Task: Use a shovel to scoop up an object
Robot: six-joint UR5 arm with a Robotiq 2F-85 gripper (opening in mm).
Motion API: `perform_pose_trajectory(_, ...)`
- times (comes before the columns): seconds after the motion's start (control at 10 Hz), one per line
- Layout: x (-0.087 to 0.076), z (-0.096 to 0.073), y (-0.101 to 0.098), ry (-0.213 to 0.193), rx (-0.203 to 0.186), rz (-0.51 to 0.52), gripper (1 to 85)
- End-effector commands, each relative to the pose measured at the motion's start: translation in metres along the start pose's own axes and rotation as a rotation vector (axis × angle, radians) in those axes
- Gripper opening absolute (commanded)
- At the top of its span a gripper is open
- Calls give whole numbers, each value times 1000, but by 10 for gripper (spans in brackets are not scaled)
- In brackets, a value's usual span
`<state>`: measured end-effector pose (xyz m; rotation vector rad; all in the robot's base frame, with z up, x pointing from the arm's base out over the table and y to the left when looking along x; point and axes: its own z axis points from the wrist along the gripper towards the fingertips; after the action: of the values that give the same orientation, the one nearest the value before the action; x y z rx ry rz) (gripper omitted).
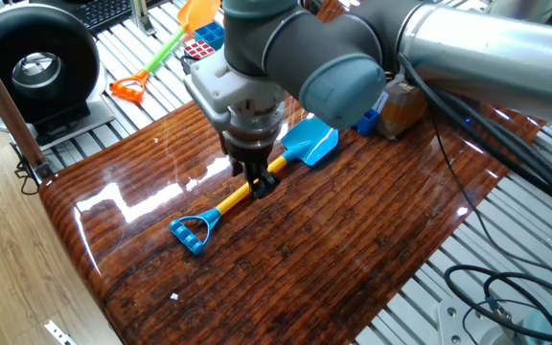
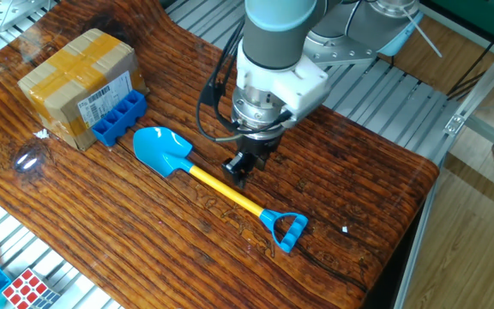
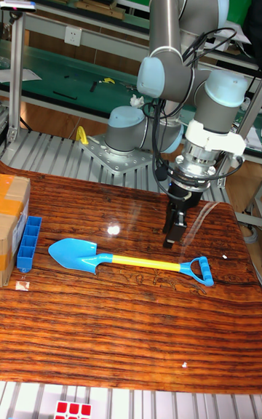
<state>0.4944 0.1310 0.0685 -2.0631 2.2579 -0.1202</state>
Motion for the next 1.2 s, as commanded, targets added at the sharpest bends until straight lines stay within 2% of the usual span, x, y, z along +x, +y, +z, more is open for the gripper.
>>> perform_pose_trajectory(0.0,-1,6,2,-9,5,8,520)
perform_pose_trajectory(0.3,3,8,4,-3,3,-3,513)
perform_pose_trajectory(0.6,8,8,5,29,-4,-42,453)
perform_pose_trajectory(1.1,9,8,6,27,-6,-25,410)
